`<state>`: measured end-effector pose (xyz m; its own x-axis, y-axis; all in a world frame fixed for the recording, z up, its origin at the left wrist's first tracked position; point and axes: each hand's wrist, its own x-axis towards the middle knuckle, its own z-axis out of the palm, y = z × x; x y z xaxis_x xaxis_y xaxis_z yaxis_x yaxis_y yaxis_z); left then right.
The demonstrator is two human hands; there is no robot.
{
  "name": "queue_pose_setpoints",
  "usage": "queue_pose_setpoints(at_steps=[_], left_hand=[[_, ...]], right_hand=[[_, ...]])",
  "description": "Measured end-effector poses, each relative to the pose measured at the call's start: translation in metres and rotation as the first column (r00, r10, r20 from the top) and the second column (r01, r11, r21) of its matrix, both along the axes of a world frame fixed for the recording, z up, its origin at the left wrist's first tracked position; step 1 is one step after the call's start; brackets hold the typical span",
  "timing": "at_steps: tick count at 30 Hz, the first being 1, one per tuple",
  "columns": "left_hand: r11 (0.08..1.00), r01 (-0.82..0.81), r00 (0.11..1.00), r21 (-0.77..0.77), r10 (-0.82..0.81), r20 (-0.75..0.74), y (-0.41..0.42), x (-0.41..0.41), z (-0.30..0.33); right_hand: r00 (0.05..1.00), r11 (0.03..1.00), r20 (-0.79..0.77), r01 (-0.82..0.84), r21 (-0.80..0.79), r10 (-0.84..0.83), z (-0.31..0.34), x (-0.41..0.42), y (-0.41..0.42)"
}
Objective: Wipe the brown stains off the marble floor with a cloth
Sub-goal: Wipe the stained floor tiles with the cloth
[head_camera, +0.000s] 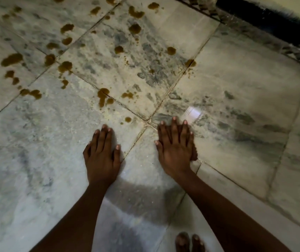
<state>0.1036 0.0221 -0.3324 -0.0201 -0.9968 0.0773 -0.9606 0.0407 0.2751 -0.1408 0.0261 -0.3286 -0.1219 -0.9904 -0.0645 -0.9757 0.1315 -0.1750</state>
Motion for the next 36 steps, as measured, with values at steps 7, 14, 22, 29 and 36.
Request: queue_pose_setpoints(at_steps=[7,14,22,29,36], left_hand=[[1.0,0.014,0.971,-0.026,-0.02,-0.24,-0.005,0.014,0.001],[0.965,-0.257,0.96,-0.053,0.249,-0.129,-0.046,0.082,0.01],[0.925,-0.363,0.932,-0.113,0.362,-0.033,-0.054,0.103,-0.002],[0.912,-0.4,0.916,-0.095,0.398,-0.037,-0.05,0.1,-0.005],[0.911,-0.406,0.914,-0.073,0.405,-0.035,-0.049,0.1,-0.003]], right_hand=[[0.894,0.894,0.029,-0.448,0.012,0.448,0.004,0.018,0.081],[0.998,0.998,-0.013,-0.06,-0.021,0.06,-0.006,0.01,-0.014],[0.857,0.857,0.017,-0.515,0.009,0.515,-0.002,0.077,-0.026],[0.974,0.972,-0.042,-0.226,-0.058,0.224,-0.006,0.089,-0.078],[0.819,0.817,-0.058,-0.573,-0.062,0.57,-0.005,0.151,-0.098]])
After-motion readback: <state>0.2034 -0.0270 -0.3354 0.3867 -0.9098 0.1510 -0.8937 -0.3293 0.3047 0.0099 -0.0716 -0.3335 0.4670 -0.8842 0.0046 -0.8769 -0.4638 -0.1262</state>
